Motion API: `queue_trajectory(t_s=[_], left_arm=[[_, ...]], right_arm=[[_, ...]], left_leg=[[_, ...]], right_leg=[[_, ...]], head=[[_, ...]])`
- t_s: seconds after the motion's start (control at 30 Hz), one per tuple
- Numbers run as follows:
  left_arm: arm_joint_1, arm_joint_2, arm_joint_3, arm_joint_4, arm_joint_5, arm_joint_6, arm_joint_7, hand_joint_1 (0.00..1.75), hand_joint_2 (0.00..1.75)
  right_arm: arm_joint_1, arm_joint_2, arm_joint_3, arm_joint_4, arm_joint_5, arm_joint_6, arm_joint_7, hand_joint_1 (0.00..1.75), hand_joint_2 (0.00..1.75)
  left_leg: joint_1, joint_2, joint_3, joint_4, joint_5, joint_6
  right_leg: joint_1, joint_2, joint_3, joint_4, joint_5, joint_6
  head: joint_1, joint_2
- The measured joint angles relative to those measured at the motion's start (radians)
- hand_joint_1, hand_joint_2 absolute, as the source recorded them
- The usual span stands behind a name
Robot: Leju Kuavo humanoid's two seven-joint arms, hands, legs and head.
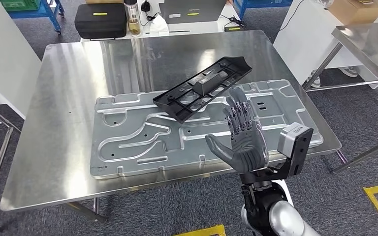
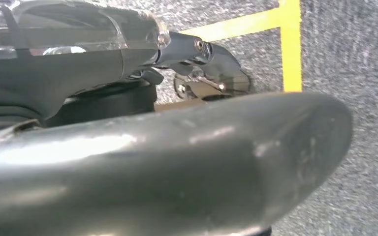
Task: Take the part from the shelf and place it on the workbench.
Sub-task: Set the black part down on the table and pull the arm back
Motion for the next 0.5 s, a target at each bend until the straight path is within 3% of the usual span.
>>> queue_trajectory(t_s=[0.03, 0.07, 0.13, 0.2, 0.3, 0.33, 0.37, 0.47, 0.5], left_arm=[[0.000, 0.001, 0.000, 0.000, 0.000, 0.000, 0.000, 0.00, 0.00], [0.000, 0.002, 0.000, 0.000, 0.000, 0.000, 0.000, 0.00, 0.00], [0.000, 0.001, 0.000, 0.000, 0.000, 0.000, 0.000, 0.00, 0.00], [0.000, -0.002, 0.000, 0.000, 0.000, 0.000, 0.000, 0.00, 0.00], [0.000, -0.003, 0.000, 0.000, 0.001, 0.000, 0.004, 0.00, 0.00], [0.000, -0.002, 0.000, 0.001, 0.002, 0.000, 0.005, 0.00, 0.00], [0.000, -0.001, 0.000, 0.001, 0.002, 0.000, 0.006, 0.00, 0.00], [0.000, 0.003, 0.000, 0.002, 0.004, 0.000, 0.009, 0.00, 0.00], [0.000, 0.004, 0.000, 0.002, 0.005, 0.000, 0.009, 0.00, 0.00]], right_arm=[[0.004, 0.000, -0.002, 0.000, 0.000, 0.001, -0.001, 0.00, 1.75], [0.007, 0.000, -0.005, -0.001, -0.001, 0.001, -0.001, 0.00, 1.75], [0.008, 0.000, -0.010, -0.006, -0.001, 0.002, -0.002, 0.00, 1.75], [0.008, -0.001, -0.017, -0.015, -0.002, 0.002, -0.007, 0.00, 1.75], [0.017, -0.001, -0.025, -0.021, -0.007, 0.003, -0.017, 0.00, 1.75], [0.021, -0.002, -0.026, -0.022, -0.008, 0.003, -0.020, 0.00, 1.75], [0.024, -0.002, -0.027, -0.023, -0.009, 0.003, -0.022, 0.00, 1.75], [0.036, -0.002, -0.031, -0.023, -0.010, 0.003, -0.027, 0.00, 1.75], [0.040, -0.002, -0.031, -0.023, -0.010, 0.002, -0.030, 0.00, 1.75]], left_leg=[[-0.006, 0.001, -0.011, 0.000, 0.009, 0.003], [-0.012, 0.001, -0.021, 0.000, 0.017, 0.005], [-0.022, 0.002, -0.036, 0.001, 0.032, 0.006], [-0.023, 0.004, -0.047, 0.000, 0.049, 0.002], [-0.018, 0.007, -0.061, -0.007, 0.071, -0.013], [-0.018, 0.007, -0.067, -0.002, 0.058, -0.019], [-0.017, 0.005, -0.076, 0.020, 0.026, -0.027], [0.000, 0.004, -0.117, 0.183, -0.107, -0.057], [0.006, 0.004, -0.124, 0.234, -0.123, -0.065]], right_leg=[[0.004, 0.001, 0.015, 0.004, 0.010, -0.008], [0.009, 0.002, 0.045, -0.025, 0.035, -0.019], [0.028, 0.003, 0.135, -0.152, 0.078, -0.054], [0.044, 0.003, 0.203, -0.267, 0.084, -0.078], [0.049, 0.001, 0.212, -0.318, 0.104, -0.084], [0.046, -0.001, 0.209, -0.329, 0.117, -0.084], [0.041, -0.003, 0.204, -0.340, 0.130, -0.084], [0.032, -0.008, 0.169, -0.338, 0.158, -0.080], [0.028, -0.010, 0.153, -0.331, 0.165, -0.075]], head=[[0.004, 0.000], [0.008, 0.000], [0.011, 0.000], [0.007, 0.000], [0.015, 0.000], [0.017, 0.000], [0.015, 0.000], [-0.005, 0.000], [-0.010, 0.000]])
